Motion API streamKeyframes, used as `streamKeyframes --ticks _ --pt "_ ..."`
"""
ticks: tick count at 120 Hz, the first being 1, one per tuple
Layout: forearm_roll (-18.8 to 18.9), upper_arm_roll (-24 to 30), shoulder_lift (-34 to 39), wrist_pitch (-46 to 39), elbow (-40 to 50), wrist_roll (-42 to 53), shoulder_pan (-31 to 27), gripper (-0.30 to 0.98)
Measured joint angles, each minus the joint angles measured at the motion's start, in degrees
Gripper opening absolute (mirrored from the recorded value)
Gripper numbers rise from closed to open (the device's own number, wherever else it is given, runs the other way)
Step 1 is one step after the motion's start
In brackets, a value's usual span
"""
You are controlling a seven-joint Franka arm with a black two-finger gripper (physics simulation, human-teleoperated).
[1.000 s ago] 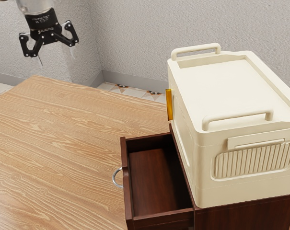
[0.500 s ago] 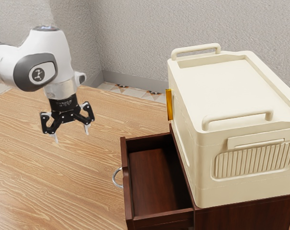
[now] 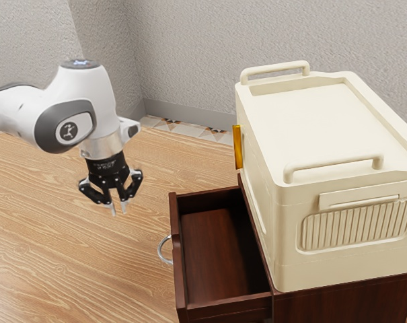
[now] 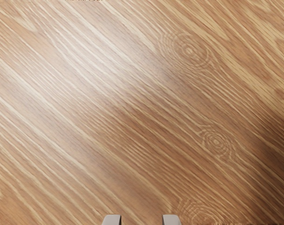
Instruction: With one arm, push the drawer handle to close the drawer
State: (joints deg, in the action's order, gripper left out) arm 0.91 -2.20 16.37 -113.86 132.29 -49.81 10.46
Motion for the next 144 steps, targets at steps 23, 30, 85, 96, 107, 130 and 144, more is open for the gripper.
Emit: streamKeyframes --ticks 23,30,85,96,107,130,144 --pt "-4.5 -0.1 -0.3 -0.6 0.0 -1.2 0.0 -0.07" --pt "-5.4 -0.1 -0.3 -0.5 0.0 -1.7 0.0 -0.08" --pt "9.9 -0.1 -0.3 -4.2 1.3 29.2 1.1 -0.1" --pt "12.4 -0.3 -0.8 -7.2 1.8 39.2 1.1 -0.1" --pt "13.6 -0.3 -1.3 -10.8 2.6 49.5 1.2 -0.1" --pt "14.7 -0.2 1.1 -13.1 4.8 63.8 2.4 -0.1" --pt "14.8 -0.2 0.7 -17.1 7.7 70.5 4.5 -0.1"
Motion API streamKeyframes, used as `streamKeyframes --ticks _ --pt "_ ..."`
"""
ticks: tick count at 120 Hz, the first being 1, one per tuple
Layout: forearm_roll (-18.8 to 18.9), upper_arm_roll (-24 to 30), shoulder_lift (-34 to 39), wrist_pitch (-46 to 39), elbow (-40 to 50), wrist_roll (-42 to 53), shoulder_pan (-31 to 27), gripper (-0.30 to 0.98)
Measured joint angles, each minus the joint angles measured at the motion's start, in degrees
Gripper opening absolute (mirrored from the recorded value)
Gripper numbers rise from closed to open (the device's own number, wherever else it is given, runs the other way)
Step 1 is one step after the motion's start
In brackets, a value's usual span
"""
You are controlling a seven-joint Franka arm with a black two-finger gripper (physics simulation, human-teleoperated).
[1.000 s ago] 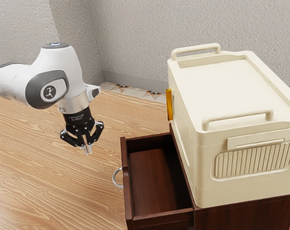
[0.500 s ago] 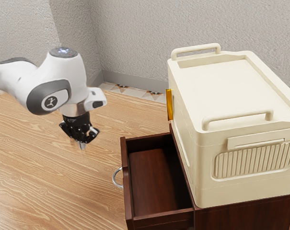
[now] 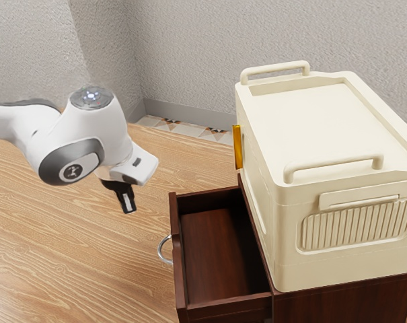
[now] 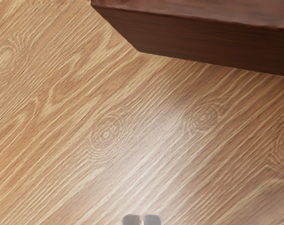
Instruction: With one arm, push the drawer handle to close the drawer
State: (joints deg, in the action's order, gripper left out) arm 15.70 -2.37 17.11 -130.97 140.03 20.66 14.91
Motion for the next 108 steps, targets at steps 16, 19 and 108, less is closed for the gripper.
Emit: streamKeyframes --ticks 16,19,108 --pt "-0.1 0.0 -0.5 -4.8 3.4 5.8 1.2 -0.1" --pt "-0.1 0.0 -1.1 -5.7 3.8 6.7 1.6 -0.1" --pt "-2.1 0.3 -5.9 -17.7 5.5 16.9 8.7 -0.1"
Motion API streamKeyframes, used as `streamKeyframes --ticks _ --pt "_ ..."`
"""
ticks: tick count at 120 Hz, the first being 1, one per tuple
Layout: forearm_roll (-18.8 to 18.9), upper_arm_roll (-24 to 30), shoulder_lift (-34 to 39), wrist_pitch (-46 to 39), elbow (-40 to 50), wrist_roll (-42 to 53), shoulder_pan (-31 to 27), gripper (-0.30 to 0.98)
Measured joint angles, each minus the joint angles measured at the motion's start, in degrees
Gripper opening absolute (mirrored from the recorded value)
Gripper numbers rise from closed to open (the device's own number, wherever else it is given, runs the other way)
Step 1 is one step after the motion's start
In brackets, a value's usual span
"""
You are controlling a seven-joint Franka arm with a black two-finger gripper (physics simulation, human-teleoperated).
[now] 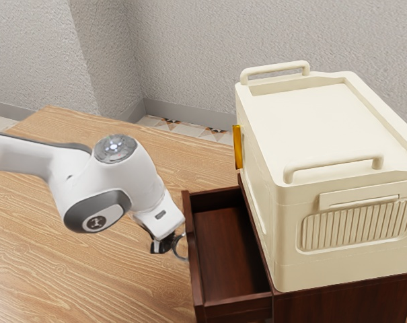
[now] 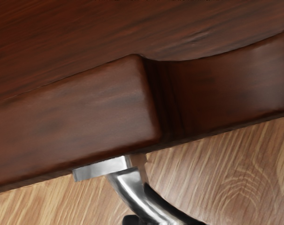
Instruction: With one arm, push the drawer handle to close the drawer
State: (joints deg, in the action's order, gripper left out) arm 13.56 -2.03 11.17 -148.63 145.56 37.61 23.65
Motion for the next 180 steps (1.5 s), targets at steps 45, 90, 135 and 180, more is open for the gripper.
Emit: streamKeyframes --ticks 45,90,135,180 --pt "0.9 0.7 -2.7 -0.4 -2.7 -1.4 2.6 -0.1" --pt "1.4 1.7 -7.4 -0.1 -9.4 -2.0 3.2 -0.1" --pt "1.7 4.4 -13.4 -0.6 -17.6 -2.6 2.5 -0.1" --pt "2.2 6.3 -11.8 -1.9 -17.1 -4.4 1.8 -0.1"
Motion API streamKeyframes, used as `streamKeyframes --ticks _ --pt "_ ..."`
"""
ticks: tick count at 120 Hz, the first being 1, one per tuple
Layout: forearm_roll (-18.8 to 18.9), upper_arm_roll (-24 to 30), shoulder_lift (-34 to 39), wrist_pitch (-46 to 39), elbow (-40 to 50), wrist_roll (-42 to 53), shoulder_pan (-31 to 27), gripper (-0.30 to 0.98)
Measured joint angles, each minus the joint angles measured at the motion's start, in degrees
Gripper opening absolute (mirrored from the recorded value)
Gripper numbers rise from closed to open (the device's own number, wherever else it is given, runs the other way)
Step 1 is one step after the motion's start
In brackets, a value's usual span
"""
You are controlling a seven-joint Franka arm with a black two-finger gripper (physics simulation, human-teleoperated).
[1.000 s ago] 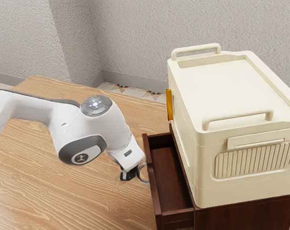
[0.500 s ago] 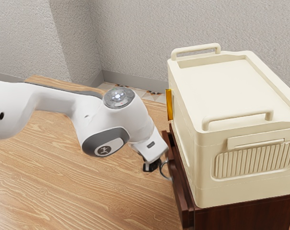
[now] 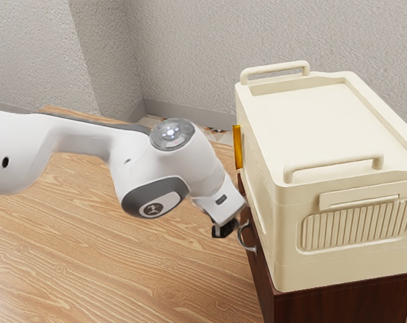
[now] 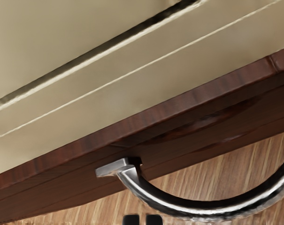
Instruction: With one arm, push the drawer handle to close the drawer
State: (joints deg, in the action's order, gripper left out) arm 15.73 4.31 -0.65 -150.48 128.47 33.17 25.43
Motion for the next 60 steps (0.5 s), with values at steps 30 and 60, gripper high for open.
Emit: streamKeyframes --ticks 30,60 --pt "-1.7 -0.3 22.7 10.2 9.2 -11.1 -2.4 0.15" --pt "-9.8 -2.4 25.0 30.4 -0.3 -29.1 -6.8 0.52"
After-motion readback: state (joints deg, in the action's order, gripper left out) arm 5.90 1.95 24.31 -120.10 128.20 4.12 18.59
